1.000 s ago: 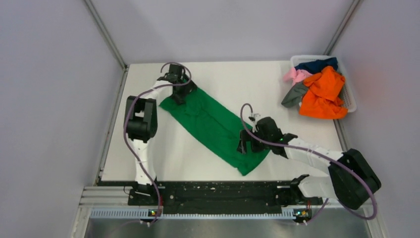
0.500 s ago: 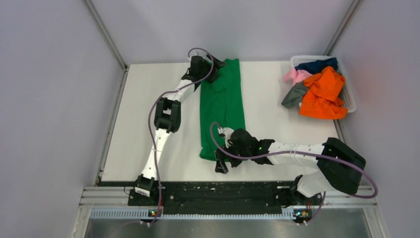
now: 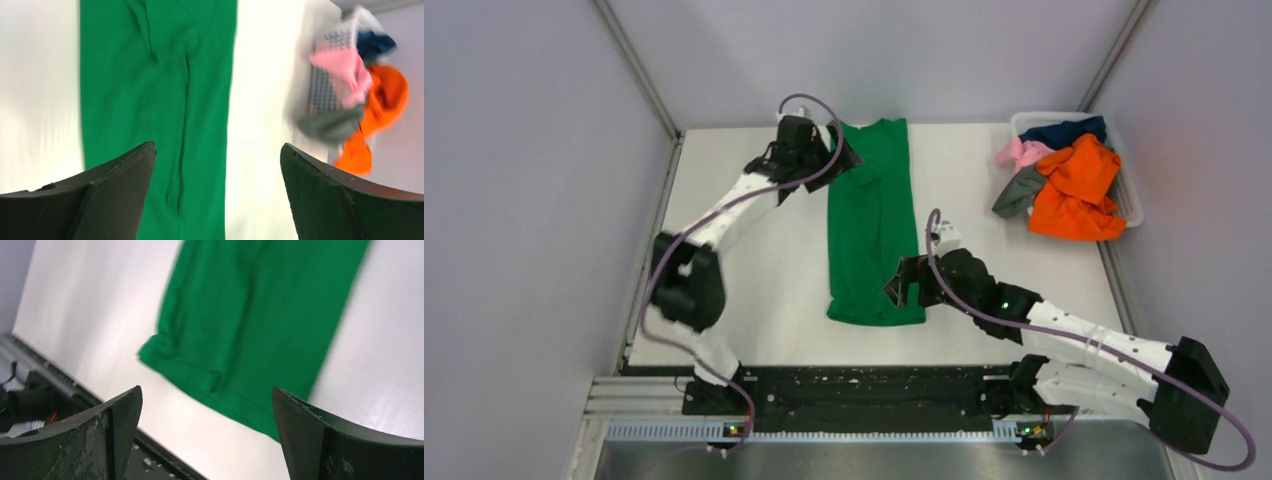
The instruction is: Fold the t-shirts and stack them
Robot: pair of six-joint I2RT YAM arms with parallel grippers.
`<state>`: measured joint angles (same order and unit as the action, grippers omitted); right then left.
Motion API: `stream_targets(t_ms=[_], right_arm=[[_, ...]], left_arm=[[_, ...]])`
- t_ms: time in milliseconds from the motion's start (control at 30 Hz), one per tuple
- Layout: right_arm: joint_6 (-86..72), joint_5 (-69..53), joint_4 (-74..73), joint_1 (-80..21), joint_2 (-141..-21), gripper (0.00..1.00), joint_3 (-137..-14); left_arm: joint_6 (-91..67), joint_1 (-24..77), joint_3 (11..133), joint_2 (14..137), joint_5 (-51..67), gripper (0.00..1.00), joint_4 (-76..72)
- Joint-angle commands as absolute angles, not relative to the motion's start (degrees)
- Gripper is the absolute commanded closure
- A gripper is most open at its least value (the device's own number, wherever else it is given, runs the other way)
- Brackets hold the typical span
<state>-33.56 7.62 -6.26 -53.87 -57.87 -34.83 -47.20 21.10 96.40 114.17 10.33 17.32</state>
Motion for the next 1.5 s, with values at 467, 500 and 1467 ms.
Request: stream_targets(t_ms=[467, 500, 1467], right_arm=[[-44.1, -2.4, -6.2, -40.0, -54.9, 0.25, -21.3], [-44.2, -2.5, -5.6, -40.1, -55.3, 0.27, -20.9], [-45.3, -13.7, 5.0, -40.2, -47.7, 1.00, -9.7]], left_arm=[[-55.9, 34.1, 28.1, 66.9, 8.8, 0.35, 7.9], [-55.9, 34.2, 27.5, 67.5, 9.9, 0.38, 6.9], [-63.6, 40.2, 18.4, 62.8, 11.3, 1.00, -0.5]])
